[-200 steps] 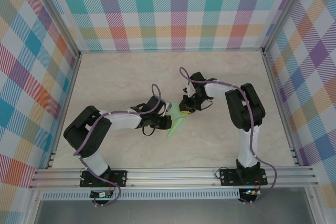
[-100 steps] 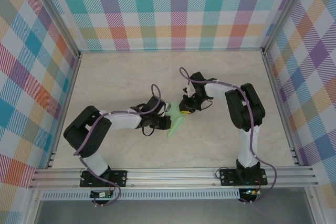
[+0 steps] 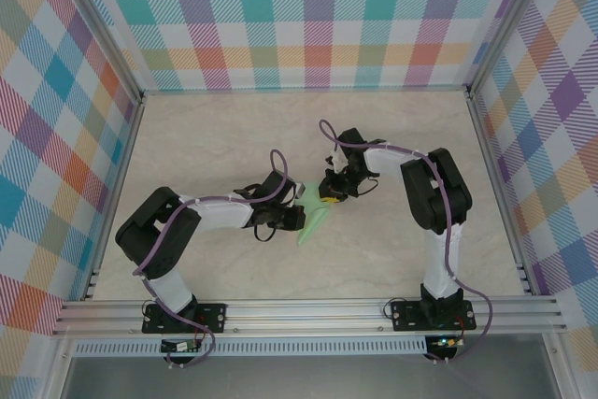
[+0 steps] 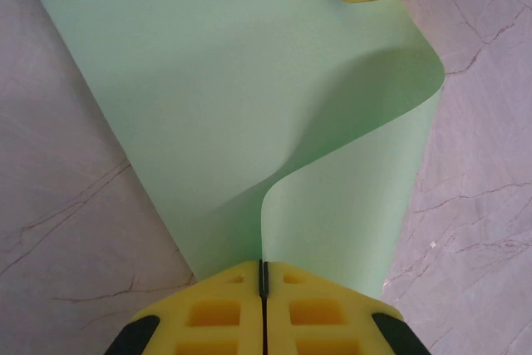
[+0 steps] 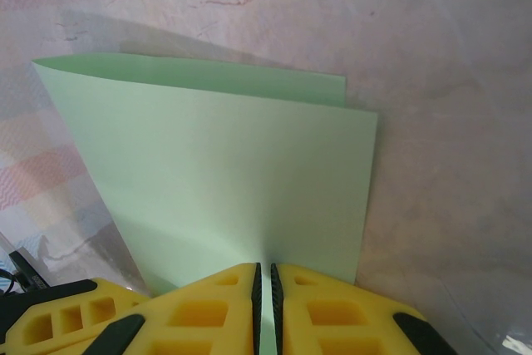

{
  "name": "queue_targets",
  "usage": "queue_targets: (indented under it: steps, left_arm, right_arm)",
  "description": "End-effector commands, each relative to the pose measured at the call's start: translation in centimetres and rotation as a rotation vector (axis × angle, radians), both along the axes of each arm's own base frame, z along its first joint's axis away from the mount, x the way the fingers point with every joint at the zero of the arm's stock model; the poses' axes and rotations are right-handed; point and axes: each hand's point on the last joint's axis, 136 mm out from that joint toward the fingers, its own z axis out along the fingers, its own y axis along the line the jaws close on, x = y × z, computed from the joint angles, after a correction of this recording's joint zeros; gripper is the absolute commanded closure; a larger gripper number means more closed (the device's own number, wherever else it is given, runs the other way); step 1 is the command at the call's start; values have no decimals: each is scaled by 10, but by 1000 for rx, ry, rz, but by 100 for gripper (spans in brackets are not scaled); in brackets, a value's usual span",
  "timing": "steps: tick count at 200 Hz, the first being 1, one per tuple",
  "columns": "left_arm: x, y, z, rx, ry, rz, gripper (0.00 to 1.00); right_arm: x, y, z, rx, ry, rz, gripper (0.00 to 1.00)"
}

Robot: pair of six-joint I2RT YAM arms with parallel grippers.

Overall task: Fold a paper plane with a square sheet of paper (pick it up from the middle)
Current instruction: Third fold the triangle at the center of the table.

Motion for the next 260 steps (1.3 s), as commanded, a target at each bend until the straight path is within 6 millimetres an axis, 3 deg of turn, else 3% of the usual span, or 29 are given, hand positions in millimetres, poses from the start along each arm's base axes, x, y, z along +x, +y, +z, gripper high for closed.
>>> queue_targets:
  steps: [1,73,124,194,260]
  left_arm:
    - [4,4,-4,21,5,9,94]
    - [6,3,12,-18,-32,27,94]
    - [3,3,3,-5,-12,22,94]
    - [6,5,13,-26,-42,37,96]
    - [3,0,0,-20,6,28,95]
  right_arm:
    - [-7,-5,-11,-51,35,7,85]
    - [-8,-5,-12,-54,36,6,85]
    - [-7,-5,-13,-56,36,4,85]
    - [-9,-6,-14,-60,42,3,85]
    - [-8,-6,-14,-59,40,5,84]
